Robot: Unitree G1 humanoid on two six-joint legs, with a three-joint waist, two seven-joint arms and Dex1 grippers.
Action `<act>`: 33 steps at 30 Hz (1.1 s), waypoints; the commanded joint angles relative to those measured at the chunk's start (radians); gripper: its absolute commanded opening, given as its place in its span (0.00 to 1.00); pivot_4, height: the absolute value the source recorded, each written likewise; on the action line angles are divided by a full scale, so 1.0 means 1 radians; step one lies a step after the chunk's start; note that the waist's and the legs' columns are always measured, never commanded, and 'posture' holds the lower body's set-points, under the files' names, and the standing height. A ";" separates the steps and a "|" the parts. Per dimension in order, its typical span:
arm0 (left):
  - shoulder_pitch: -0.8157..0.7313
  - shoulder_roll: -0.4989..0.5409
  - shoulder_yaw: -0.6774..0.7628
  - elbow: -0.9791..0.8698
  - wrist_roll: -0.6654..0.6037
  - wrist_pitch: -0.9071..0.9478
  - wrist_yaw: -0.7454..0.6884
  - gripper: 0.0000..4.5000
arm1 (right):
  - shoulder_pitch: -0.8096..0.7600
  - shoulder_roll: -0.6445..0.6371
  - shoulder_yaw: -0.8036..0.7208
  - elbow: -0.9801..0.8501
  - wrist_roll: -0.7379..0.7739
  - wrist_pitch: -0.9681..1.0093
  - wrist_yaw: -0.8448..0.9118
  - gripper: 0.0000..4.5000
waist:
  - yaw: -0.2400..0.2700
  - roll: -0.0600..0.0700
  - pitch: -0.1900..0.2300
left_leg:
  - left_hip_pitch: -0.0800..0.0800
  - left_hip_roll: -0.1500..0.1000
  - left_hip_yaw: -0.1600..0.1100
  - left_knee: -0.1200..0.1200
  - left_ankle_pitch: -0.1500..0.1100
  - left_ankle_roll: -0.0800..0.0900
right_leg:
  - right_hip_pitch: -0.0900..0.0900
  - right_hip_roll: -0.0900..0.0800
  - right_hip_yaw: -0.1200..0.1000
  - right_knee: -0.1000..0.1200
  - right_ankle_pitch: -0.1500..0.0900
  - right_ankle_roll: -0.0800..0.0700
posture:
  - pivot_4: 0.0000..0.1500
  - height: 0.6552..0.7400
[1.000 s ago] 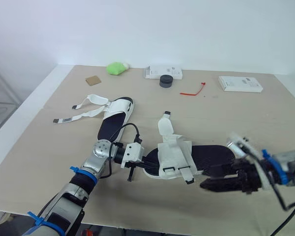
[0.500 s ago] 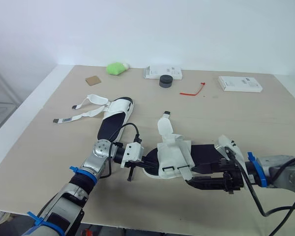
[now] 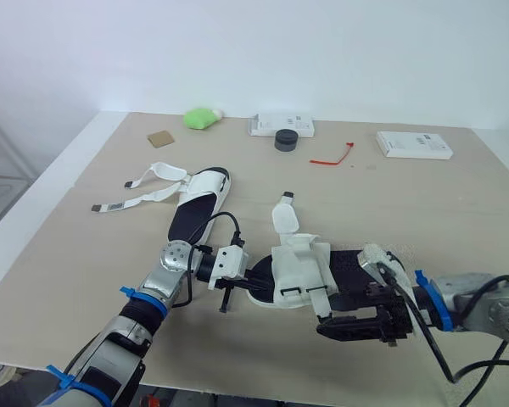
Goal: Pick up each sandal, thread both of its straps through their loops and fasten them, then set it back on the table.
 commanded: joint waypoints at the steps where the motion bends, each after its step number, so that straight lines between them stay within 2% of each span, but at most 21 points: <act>1: 0.072 0.041 -0.091 0.154 0.150 0.068 0.000 0.00 | -0.024 0.015 0.021 0.002 -0.014 0.004 -0.019 0.79 | 0.000 0.000 0.000 | 0.000 0.000 0.000 0.000 0.000 0.000 | 0.000 0.000 0.000 0.000 0.000 0.000 | 1.00 1.00; 2: 0.073 0.040 -0.091 0.157 0.151 0.066 0.002 0.00 | -0.028 0.022 0.021 0.006 -0.012 0.008 -0.025 0.68 | 0.000 0.000 0.000 | 0.000 0.000 0.000 0.000 0.000 0.000 | 0.000 0.000 0.000 0.000 0.000 0.000 | 1.00 1.00; 4: 0.072 0.038 -0.091 0.163 0.153 0.063 0.005 0.00 | -0.031 0.027 0.014 0.015 -0.003 0.012 -0.020 0.56 | 0.000 0.000 0.000 | 0.000 0.000 0.000 0.000 0.000 0.000 | 0.000 0.000 0.000 0.000 0.000 0.000 | 1.00 1.00; 5: 0.071 0.038 -0.090 0.164 0.153 0.063 0.005 0.00 | -0.030 0.026 0.005 0.015 0.008 0.014 -0.013 0.43 | 0.000 0.000 0.000 | 0.000 0.000 0.000 0.000 0.000 0.000 | 0.000 0.000 0.000 0.000 0.000 0.000 | 1.00 1.00; 8: 0.069 0.039 -0.090 0.167 0.154 0.064 0.007 0.00 | -0.025 0.012 -0.015 0.009 0.031 0.021 0.010 0.19 | 0.000 0.000 0.000 | 0.000 0.000 0.000 0.000 0.000 0.000 | 0.000 0.000 -0.001 0.000 0.000 0.000 | 1.00 1.00; 9: 0.069 0.039 -0.090 0.168 0.154 0.064 0.007 0.00 | -0.023 0.009 -0.018 0.008 0.032 0.021 0.014 0.05 | 0.000 0.000 0.000 | 0.000 0.000 0.000 0.000 0.000 0.000 | 0.000 0.000 -0.001 0.000 0.000 0.000 | 1.00 1.00; 10: 0.068 0.039 -0.090 0.168 0.154 0.064 0.008 0.00 | -0.018 0.002 -0.026 0.002 0.042 0.020 0.029 0.01 | 0.000 0.000 0.000 | 0.000 0.000 0.000 0.000 0.000 0.000 | 0.000 0.000 -0.001 0.000 0.000 0.000 | 1.00 1.00; 15: 0.069 0.040 -0.089 0.167 0.153 0.063 0.010 0.00 | -0.032 -0.036 -0.136 -0.076 0.202 0.014 0.122 0.00 | 0.001 0.002 0.001 | 0.000 0.000 0.000 0.000 0.000 0.000 | 0.001 -0.001 -0.001 0.000 0.000 0.000 | 1.00 1.00; 21: 0.069 0.038 -0.090 0.167 0.153 0.061 0.010 0.00 | -0.134 -0.055 -0.196 -0.049 0.402 0.022 0.094 0.00 | 0.000 -0.002 0.002 | 0.000 0.001 0.000 0.000 0.000 0.000 | 0.002 0.000 -0.003 0.000 0.000 0.000 | 1.00 1.00; 25: 0.068 0.037 -0.089 0.167 0.152 0.062 0.011 0.00 | -0.233 0.002 -0.147 0.066 0.446 0.017 -0.040 0.00 | 0.000 -0.001 0.002 | 0.000 0.000 0.000 0.000 0.000 0.000 | 0.002 -0.002 -0.002 0.000 0.000 0.000 | 1.00 1.00; 29: 0.070 0.036 -0.090 0.162 0.151 0.066 0.010 0.00 | -0.372 0.164 -0.042 0.259 0.385 0.041 -0.326 0.00 | -0.002 -0.002 0.002 | 0.001 0.000 0.000 0.000 0.000 0.000 | 0.001 -0.001 -0.002 0.000 0.001 -0.001 | 1.00 1.00; 33: 0.068 0.035 -0.090 0.164 0.152 0.065 0.012 0.00 | -0.398 0.218 0.013 0.327 0.362 0.125 -0.427 0.00 | 0.002 0.001 0.005 | -0.002 0.002 -0.001 0.000 0.001 0.002 | 0.000 -0.002 -0.003 0.000 0.003 -0.003 | 1.00 1.00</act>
